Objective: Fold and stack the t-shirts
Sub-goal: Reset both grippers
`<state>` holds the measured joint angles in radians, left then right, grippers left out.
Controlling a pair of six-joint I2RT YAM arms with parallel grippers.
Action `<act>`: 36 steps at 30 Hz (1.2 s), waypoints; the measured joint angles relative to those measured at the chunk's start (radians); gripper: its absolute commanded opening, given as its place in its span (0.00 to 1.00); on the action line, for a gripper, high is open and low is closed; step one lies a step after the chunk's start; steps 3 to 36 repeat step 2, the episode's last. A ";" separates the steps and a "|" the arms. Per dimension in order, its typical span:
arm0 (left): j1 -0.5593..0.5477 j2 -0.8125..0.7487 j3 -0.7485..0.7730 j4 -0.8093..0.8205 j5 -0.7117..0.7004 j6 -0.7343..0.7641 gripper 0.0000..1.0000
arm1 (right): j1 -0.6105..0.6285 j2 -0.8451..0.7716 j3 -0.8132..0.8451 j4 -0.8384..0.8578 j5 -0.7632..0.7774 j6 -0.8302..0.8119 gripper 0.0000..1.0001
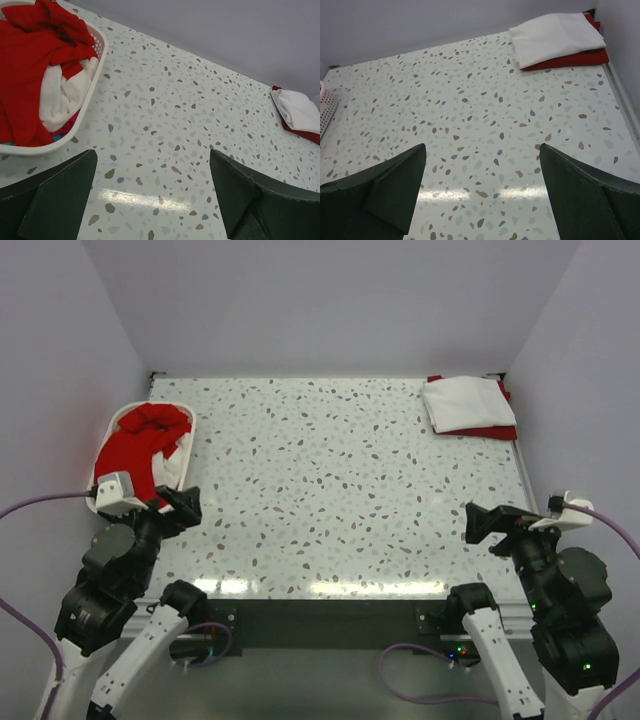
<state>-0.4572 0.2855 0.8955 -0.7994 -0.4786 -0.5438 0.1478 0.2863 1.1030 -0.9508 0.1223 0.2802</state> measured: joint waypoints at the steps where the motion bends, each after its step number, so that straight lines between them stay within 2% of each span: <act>1: 0.000 -0.004 -0.011 0.002 -0.001 -0.005 1.00 | 0.003 -0.001 -0.001 0.000 0.002 0.000 0.99; 36: 0.000 -0.006 -0.023 0.006 -0.002 -0.009 1.00 | 0.006 -0.002 -0.003 0.001 0.002 0.000 0.99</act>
